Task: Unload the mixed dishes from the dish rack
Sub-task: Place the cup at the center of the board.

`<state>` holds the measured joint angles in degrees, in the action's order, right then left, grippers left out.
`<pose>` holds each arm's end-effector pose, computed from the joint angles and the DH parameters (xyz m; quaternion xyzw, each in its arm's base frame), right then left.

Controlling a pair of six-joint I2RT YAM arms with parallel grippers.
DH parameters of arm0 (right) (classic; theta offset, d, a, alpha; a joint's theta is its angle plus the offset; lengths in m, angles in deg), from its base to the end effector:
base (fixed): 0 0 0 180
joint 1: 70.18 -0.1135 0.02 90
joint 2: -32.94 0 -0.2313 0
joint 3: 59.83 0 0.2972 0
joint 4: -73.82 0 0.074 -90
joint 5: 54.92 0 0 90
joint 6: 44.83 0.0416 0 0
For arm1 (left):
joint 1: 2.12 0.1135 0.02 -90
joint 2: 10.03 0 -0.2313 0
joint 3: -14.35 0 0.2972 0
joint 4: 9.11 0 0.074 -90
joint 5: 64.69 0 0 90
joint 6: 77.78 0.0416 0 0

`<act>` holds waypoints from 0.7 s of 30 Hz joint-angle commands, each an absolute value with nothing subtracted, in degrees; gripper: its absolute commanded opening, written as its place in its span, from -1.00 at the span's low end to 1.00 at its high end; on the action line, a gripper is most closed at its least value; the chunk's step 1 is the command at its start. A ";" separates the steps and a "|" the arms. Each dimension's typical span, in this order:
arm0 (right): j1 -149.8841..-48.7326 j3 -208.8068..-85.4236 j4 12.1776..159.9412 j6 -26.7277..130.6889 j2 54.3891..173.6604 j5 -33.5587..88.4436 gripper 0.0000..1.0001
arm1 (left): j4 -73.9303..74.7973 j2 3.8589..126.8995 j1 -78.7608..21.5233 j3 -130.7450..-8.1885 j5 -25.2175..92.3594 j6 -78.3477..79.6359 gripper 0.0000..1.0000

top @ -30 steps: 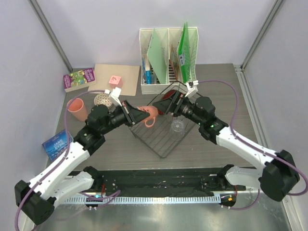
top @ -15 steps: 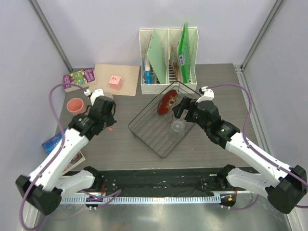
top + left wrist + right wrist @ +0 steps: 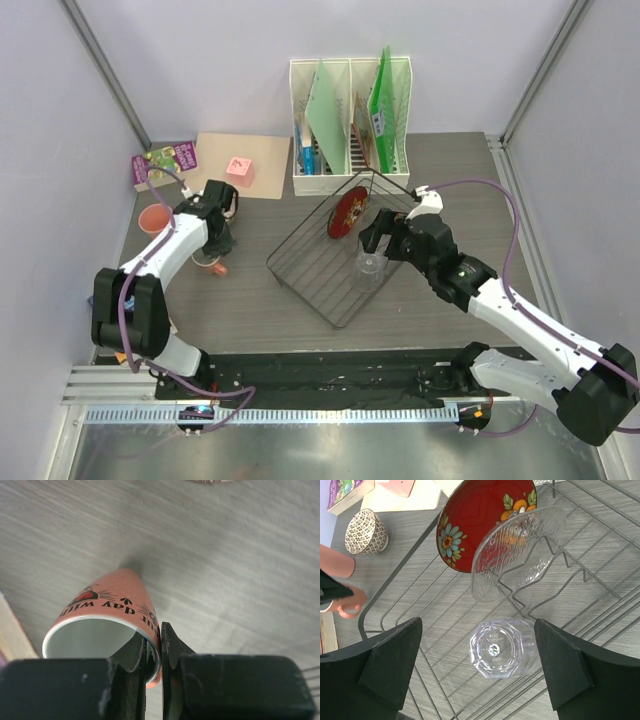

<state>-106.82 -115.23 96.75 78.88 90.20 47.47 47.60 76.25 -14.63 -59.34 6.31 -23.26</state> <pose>0.2429 0.1695 0.2503 0.0367 0.8387 0.2343 0.4902 0.3301 -0.0594 0.1735 -0.2222 0.9449 0.0763 0.2279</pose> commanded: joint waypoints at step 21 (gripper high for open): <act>-106.92 -113.76 93.99 77.86 90.25 46.60 0.98 | 39.36 80.16 -4.67 -63.39 17.66 -24.07 0.09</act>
<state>-106.82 -113.87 96.25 78.68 89.98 46.44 39.81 84.93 -4.99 -63.29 17.28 -23.39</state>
